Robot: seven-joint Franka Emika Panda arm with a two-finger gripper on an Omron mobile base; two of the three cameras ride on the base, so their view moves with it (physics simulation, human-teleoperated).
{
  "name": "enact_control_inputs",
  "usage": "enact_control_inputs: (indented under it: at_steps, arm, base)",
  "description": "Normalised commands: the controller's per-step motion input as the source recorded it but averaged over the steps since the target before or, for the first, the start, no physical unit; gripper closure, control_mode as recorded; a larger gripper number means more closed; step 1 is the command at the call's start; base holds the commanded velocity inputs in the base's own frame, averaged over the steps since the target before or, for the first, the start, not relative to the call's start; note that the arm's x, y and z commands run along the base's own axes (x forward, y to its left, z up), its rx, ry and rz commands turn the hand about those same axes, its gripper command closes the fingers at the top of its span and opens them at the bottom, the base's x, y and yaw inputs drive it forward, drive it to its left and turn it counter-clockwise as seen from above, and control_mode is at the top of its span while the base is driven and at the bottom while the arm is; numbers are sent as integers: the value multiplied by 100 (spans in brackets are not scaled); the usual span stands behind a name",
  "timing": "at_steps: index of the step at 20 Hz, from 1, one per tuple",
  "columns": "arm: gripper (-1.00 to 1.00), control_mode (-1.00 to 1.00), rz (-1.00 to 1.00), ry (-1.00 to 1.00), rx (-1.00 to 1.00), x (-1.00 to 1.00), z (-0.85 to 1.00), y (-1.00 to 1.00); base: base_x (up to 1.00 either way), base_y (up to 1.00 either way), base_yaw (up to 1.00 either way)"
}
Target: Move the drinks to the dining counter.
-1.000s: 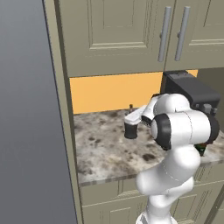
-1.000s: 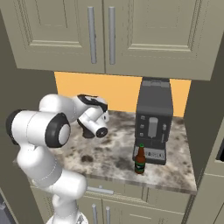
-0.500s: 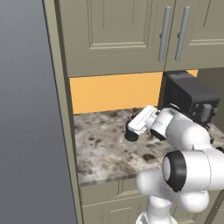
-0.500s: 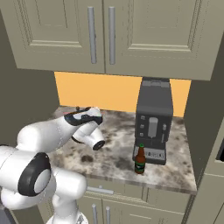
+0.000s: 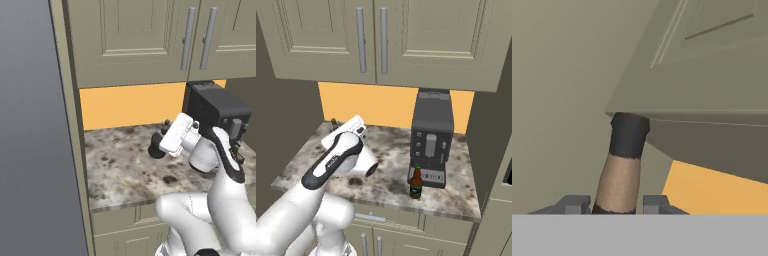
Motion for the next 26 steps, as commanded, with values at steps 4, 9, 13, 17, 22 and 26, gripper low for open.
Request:
enact_control_inputs:
  at_steps: [4,9,13,17,22,26]
  arm:
    - [100,-100,10,-4,0,-100,66,-22]
    - [100,-100,5,0,-1,-84,1,-1]
    - [100,-100,1,-1,0,-59,-1,0]
    - [100,-100,0,-3,0,-21,0,-2]
    - [100,100,0,0,0,0,0,0]
    - [100,100,0,0,0,0,0,0]
  base:
    - [0,0,0]
    - [0,0,0]
    - [0,0,0]
    - [0,0,0]
    - [-2,0,0]
    - [-59,0,0]
